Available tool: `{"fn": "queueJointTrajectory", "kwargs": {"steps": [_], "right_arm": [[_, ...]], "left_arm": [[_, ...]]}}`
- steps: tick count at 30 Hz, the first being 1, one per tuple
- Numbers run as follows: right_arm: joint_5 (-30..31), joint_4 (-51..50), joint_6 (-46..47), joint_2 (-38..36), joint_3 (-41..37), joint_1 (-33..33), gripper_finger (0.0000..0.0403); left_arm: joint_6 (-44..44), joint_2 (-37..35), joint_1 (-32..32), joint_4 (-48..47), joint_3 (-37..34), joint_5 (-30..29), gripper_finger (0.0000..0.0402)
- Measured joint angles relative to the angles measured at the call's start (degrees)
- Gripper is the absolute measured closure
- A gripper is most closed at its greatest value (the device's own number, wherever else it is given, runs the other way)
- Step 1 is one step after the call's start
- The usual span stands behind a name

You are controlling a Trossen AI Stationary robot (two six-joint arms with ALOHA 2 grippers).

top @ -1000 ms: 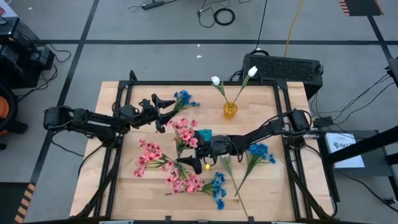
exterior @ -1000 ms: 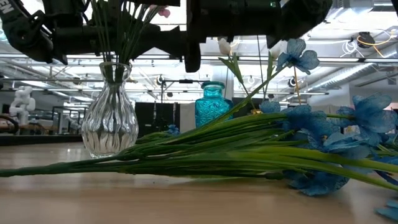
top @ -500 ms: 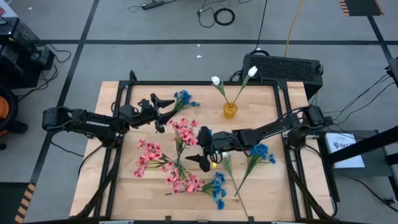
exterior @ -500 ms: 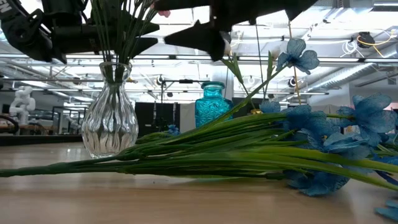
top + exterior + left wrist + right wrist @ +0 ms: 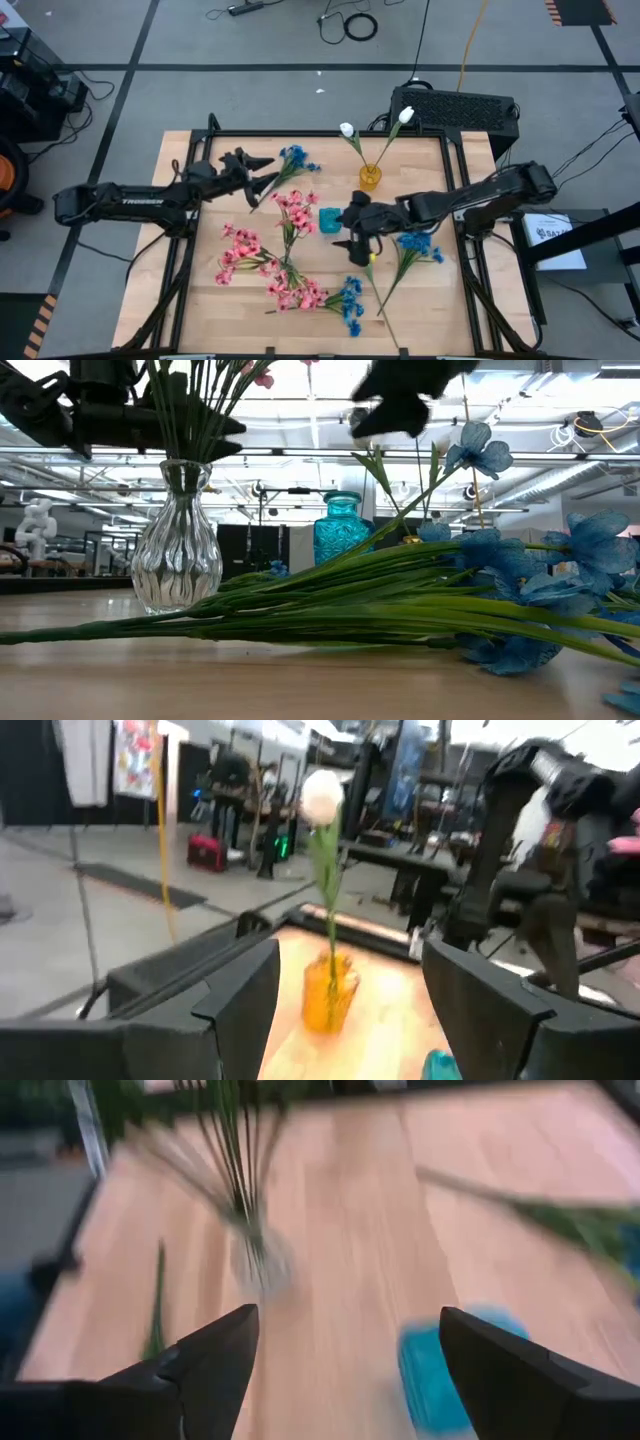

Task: Sort flowers into vase by color
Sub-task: Put the white tulip into the yellow vase

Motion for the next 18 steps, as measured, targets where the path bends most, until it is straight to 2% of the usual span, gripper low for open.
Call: {"fn": "queueJointTrajectory", "kwargs": {"steps": [4, 8, 10, 13, 18], "right_arm": [[-0.02, -12.25, 0.18, -4.2, 0.0, 1.06, 0.0101], [-0.01, -17.72, 1.33, -8.77, -1.29, 4.07, 0.0101], [-0.02, -14.91, 1.58, -11.34, -4.51, 6.69, 0.0101], [1.21, -5.13, 2.7, -13.83, -11.94, 10.64, 0.0101], [11.31, 11.72, 4.1, -14.34, -22.83, 13.57, 0.0101]], "left_arm": [[-2.34, -1.79, 1.05, -5.33, 0.0, -2.36, 0.0164], [-4.27, -1.82, 1.3, -8.41, 0.0, -3.19, 0.019], [-5.36, -1.72, 1.26, -9.81, 0.0, -3.48, 0.0203], [-7.1, -1.72, 1.26, -12.3, 0.0, -5.72, 0.022], [-8.73, -1.7, 1.21, -17.15, 0.0, -7.69, 0.0238]]}}
